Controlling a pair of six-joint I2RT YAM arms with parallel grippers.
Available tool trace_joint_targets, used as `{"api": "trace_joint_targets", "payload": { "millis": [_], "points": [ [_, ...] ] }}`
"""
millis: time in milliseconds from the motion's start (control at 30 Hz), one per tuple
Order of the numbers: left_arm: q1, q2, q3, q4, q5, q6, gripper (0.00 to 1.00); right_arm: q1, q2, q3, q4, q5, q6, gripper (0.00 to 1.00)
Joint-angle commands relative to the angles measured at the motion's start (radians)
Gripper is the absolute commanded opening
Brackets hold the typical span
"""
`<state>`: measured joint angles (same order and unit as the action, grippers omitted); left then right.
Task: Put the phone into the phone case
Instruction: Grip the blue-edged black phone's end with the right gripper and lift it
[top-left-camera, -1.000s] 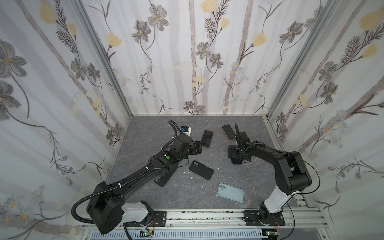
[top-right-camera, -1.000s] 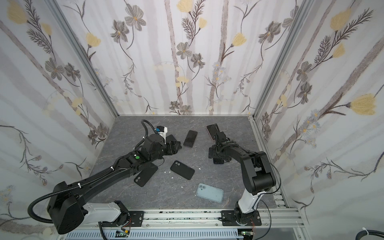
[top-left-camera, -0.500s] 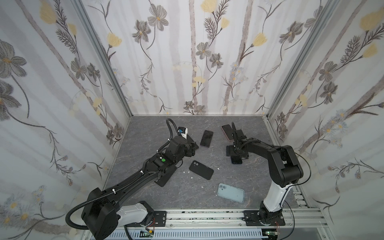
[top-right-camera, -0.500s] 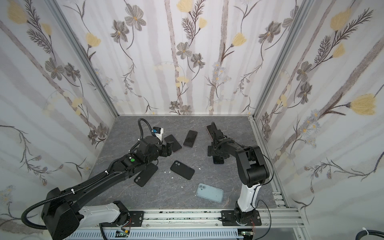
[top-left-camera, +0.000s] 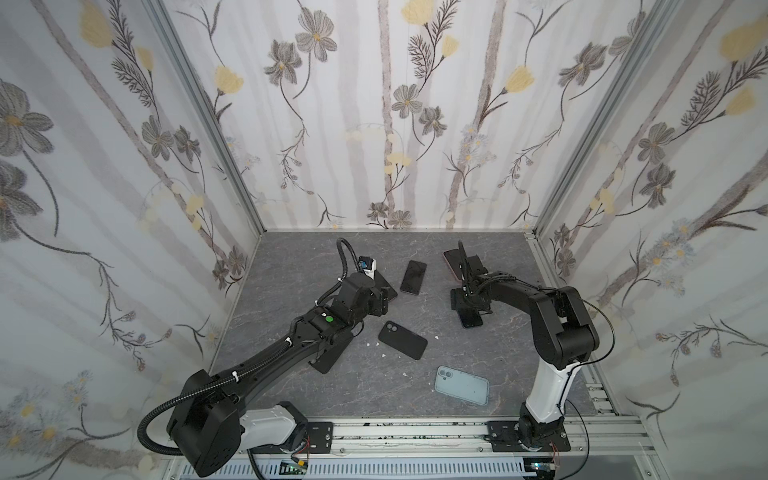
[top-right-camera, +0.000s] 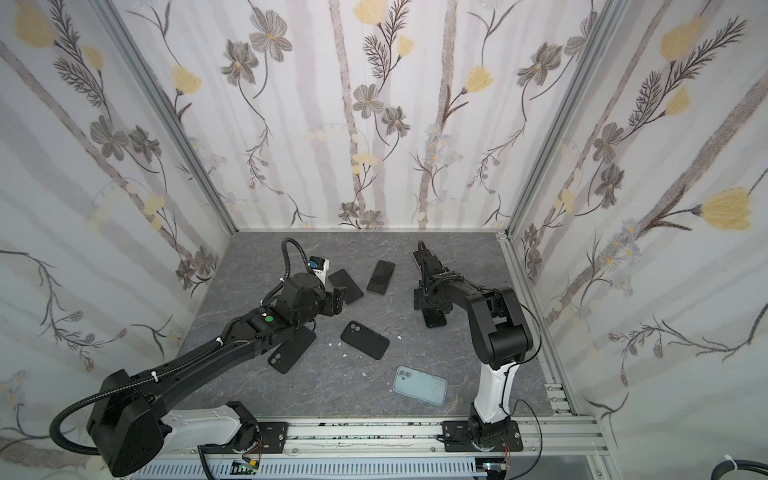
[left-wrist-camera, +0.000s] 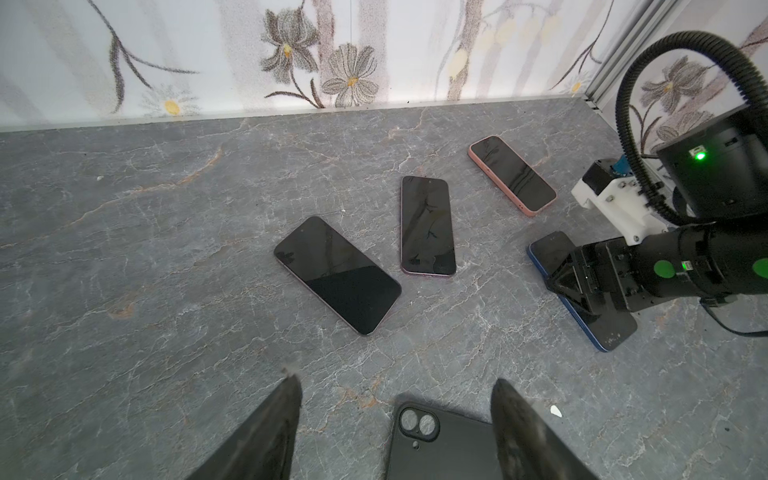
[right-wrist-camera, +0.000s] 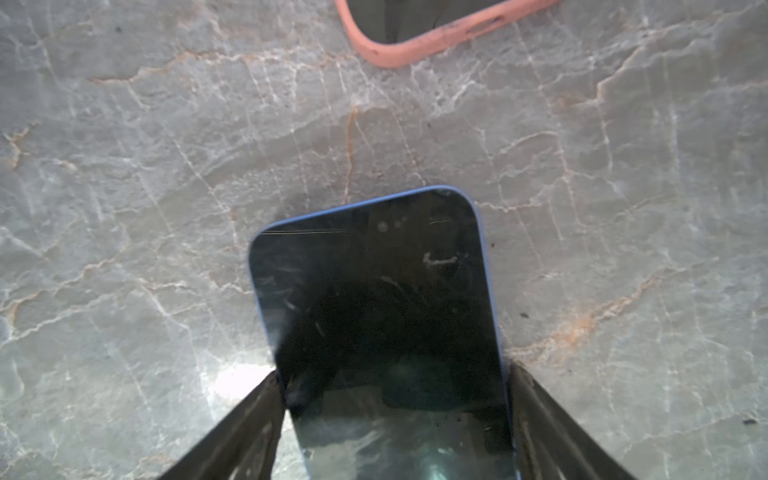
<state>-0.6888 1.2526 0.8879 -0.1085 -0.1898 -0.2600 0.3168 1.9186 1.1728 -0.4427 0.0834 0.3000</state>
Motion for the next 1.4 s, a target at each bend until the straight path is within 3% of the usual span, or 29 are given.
{"api": "trace_joint_targets", "payload": {
  "millis": [0,367,933,1367],
  "points": [
    [0.007,0.002,-0.005,0.018,0.010,0.013,0.73,0.008,0.035,-0.015,-0.135,-0.030,-0.031,0.75],
    [0.029,0.036,-0.007,0.020,0.029,0.005,0.73,0.013,0.014,-0.009,-0.136,-0.065,-0.048,0.65],
    [0.043,0.076,0.017,0.006,0.066,-0.002,0.73,0.034,-0.062,-0.039,-0.114,-0.086,-0.098,0.59],
    [0.045,0.169,0.102,-0.075,0.204,-0.050,0.73,0.097,-0.185,-0.098,-0.112,-0.139,-0.157,0.55]
  ]
}}
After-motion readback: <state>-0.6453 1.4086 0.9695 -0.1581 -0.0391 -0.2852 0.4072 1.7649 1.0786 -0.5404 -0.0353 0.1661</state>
